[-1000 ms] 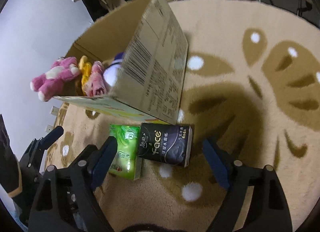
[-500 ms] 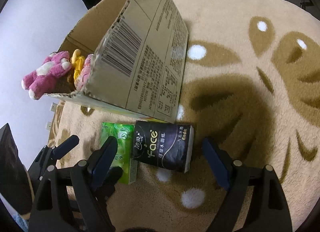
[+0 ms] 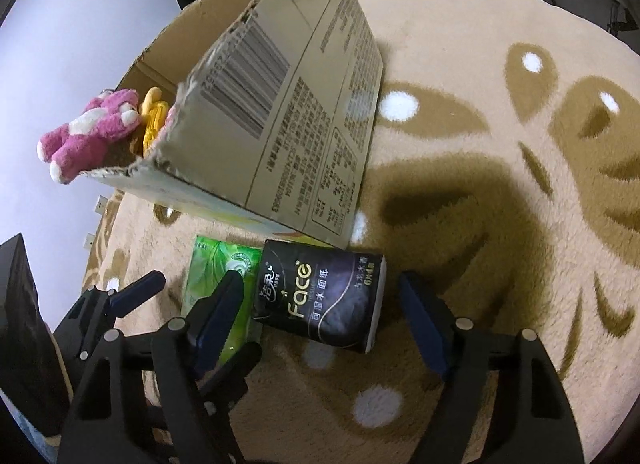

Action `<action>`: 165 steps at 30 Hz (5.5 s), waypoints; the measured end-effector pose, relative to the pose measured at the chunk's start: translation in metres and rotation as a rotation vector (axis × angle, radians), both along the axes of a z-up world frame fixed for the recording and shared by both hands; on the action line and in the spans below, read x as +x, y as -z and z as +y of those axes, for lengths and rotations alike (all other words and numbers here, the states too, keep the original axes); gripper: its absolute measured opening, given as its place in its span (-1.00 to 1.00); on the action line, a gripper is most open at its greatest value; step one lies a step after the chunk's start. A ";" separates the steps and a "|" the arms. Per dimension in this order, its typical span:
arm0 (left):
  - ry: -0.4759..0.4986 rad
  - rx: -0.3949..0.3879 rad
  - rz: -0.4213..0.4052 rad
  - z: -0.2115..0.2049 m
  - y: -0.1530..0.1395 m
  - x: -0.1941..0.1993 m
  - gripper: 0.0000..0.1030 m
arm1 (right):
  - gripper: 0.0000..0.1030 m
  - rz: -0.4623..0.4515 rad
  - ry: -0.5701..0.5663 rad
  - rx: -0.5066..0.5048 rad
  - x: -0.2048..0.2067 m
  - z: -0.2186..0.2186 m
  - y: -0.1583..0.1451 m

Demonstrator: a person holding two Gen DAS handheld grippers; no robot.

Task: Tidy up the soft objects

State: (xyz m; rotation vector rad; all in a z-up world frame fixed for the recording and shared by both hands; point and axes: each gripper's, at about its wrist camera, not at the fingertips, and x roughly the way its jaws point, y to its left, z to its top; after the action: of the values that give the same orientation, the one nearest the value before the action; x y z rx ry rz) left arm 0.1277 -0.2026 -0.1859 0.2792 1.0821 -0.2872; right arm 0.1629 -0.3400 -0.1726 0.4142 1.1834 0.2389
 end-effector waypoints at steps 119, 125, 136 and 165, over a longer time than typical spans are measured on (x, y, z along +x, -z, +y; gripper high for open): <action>-0.061 -0.055 -0.424 0.084 -0.186 0.052 0.63 | 0.72 -0.385 0.102 -0.037 0.033 0.010 -0.152; -0.103 -0.051 -0.454 0.106 -0.205 0.029 0.94 | 0.91 -0.410 0.132 -0.057 0.018 0.008 -0.170; -0.149 -0.055 -0.495 0.146 -0.236 -0.031 0.98 | 0.99 -0.467 0.123 -0.116 -0.035 0.014 -0.209; -0.149 -0.011 -0.639 0.179 -0.224 -0.139 0.99 | 1.00 -0.561 0.113 -0.246 -0.155 0.043 -0.198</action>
State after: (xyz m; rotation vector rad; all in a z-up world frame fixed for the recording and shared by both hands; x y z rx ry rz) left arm -0.0116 -0.0236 0.0380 0.2544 0.4663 -0.0580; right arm 0.0079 -0.2970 0.0251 0.1764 0.6254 0.0979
